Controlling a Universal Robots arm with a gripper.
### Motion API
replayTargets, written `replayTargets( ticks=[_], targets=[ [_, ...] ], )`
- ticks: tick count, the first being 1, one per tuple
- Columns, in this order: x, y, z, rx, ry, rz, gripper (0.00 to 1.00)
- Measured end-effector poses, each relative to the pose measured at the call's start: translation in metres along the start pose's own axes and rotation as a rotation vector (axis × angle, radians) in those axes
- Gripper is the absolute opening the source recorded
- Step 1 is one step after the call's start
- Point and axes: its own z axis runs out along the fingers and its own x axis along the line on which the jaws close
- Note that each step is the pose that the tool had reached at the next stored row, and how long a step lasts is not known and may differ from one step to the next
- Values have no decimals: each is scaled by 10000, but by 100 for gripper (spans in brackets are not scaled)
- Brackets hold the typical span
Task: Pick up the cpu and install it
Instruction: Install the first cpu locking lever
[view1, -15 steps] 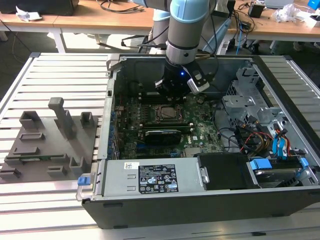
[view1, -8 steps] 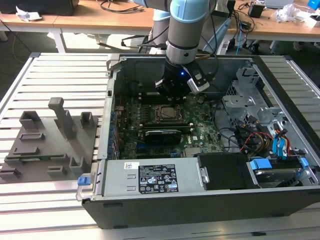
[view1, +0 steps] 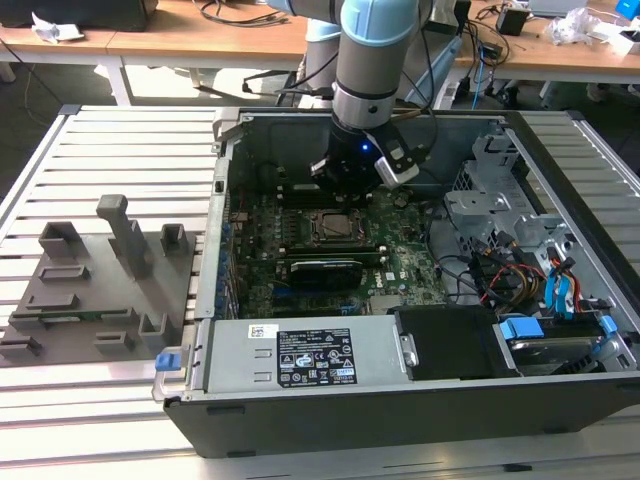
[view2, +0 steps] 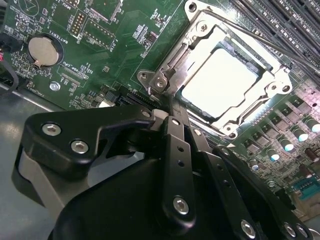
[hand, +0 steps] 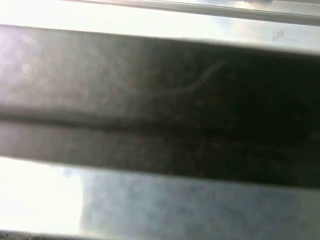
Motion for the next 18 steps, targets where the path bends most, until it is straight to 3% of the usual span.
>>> replayTargets(
  ticks=[5,8,12,16,18],
  targets=[
    [-11,3,-6,-50,0,-1,11],
    [-19,12,7,-185,-29,-4,11],
    [-20,9,3,-212,-24,-1,11],
    [-24,8,-6,-218,-25,-1,11],
    [-25,11,-62,-107,-14,-1,11]
  ],
)
